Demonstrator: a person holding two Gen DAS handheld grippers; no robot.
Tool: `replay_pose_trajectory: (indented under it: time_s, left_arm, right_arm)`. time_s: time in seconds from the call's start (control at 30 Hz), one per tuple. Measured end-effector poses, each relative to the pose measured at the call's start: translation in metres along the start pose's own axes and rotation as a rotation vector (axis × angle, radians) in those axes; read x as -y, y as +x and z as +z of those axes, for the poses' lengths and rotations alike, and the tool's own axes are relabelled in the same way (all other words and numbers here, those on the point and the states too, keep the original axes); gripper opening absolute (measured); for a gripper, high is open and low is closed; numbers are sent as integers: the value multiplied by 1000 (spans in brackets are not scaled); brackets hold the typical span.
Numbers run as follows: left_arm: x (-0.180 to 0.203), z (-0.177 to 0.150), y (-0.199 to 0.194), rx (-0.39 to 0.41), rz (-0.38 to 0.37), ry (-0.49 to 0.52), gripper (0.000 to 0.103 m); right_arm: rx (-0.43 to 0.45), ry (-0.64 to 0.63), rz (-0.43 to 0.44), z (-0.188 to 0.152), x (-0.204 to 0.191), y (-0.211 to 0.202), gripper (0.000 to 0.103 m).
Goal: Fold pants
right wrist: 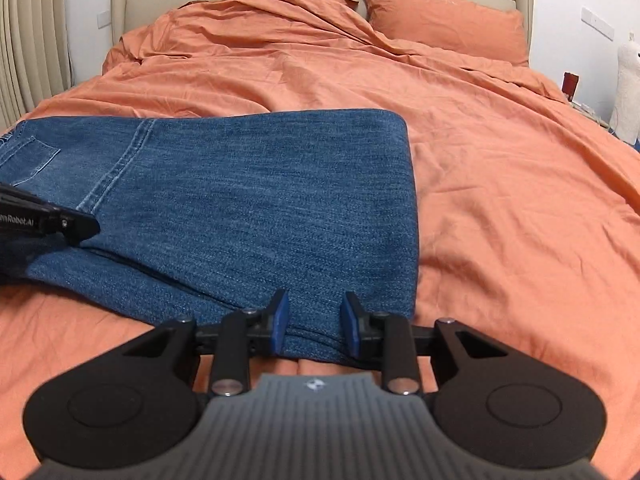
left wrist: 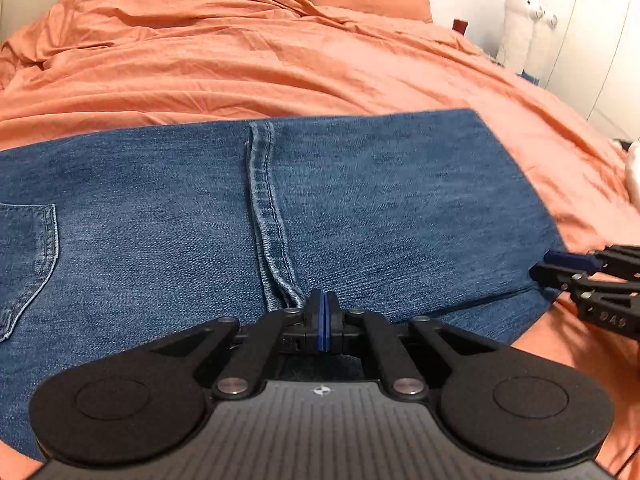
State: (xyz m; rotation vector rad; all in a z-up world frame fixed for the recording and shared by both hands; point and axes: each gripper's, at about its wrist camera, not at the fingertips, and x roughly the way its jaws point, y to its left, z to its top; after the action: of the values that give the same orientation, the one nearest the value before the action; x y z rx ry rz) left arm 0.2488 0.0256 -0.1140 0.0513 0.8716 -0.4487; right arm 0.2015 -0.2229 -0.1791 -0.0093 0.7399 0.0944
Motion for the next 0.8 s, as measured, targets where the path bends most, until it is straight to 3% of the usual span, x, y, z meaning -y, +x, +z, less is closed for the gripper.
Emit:
replay_pose_trajectory:
  time_s: [0.07,0.1,0.13,0.17,0.2,0.3,0.47,0.5,0.63,0.7,0.8]
  left_arm:
    - [-4,2,-14,21,-20,-24,8]
    - [-6,2,-24,40,-31,-39,14]
    - [-9,2,-35,54,-39,-60,19]
    - [-12,1,-46,67,-33,-79,30]
    - [-16,0,-57,82,-29,-92,31]
    - [-37,-2,-90,114,-18,-138,32]
    - [-93,-11,-132,188,73,-304,36]
    - [-105,-14,-139,202,102,-344,36]
    - [-162,-30,-161,248,179,-545,43]
    - [-192,-40,-168,273,190,-660,51]
    - [-237,-59,-171,320,188,-833,54]
  right_arm:
    - [21,-12,-4,0,0,-4,27]
    - [38,-16,-9,1,0,-7,34]
    - [47,-17,-15,2,0,-11,49]
    - [48,-10,-13,4,0,-16,58]
    - [56,4,8,8,1,-22,68]
    - [89,20,75,22,-5,-40,69]
    - [97,-113,109,46,-39,-50,66]
    - [95,-135,120,51,-46,-51,59]
    - [76,-193,158,71,-71,-49,48]
    - [61,-222,168,80,-84,-45,47]
    - [42,-265,180,90,-101,-37,46]
